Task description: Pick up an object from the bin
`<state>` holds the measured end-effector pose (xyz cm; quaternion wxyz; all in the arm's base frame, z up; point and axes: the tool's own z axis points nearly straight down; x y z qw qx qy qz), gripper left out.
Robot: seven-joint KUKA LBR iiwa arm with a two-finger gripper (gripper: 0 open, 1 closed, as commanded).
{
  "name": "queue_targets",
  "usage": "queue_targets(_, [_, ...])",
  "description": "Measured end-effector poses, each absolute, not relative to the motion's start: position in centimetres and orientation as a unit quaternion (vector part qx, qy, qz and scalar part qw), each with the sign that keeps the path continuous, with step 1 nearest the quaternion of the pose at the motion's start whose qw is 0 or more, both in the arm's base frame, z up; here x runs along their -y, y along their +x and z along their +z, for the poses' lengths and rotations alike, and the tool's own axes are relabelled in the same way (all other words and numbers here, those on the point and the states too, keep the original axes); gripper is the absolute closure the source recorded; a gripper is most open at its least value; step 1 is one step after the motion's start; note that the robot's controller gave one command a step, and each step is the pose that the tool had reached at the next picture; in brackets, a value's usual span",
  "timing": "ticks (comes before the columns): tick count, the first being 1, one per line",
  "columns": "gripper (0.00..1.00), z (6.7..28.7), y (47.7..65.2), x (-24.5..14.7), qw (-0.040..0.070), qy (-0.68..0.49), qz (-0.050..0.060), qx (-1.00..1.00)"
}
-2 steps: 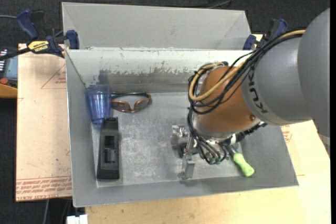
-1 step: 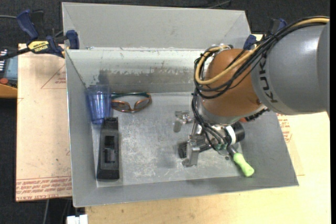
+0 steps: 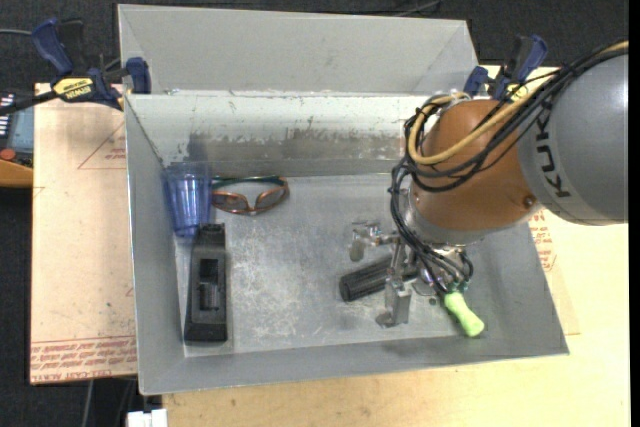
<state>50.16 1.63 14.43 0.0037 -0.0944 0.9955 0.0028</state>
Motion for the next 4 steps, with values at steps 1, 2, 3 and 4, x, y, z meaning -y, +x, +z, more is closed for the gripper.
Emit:
queue_targets(1, [0.00, 11.9, 52.5, 3.0, 0.006, -0.081, 0.003, -0.997])
queue_targets(2, [0.00, 12.9, 51.7, 2.5, 0.004, -0.099, 0.002, -0.995])
queue_targets(3, [0.00, 12.7, 51.8, 2.5, 0.006, -0.056, 0.004, -0.998])
queue_targets(4, [1.00, 8.5, 55.8, 3.0, 0.007, -0.226, 0.004, -0.974])
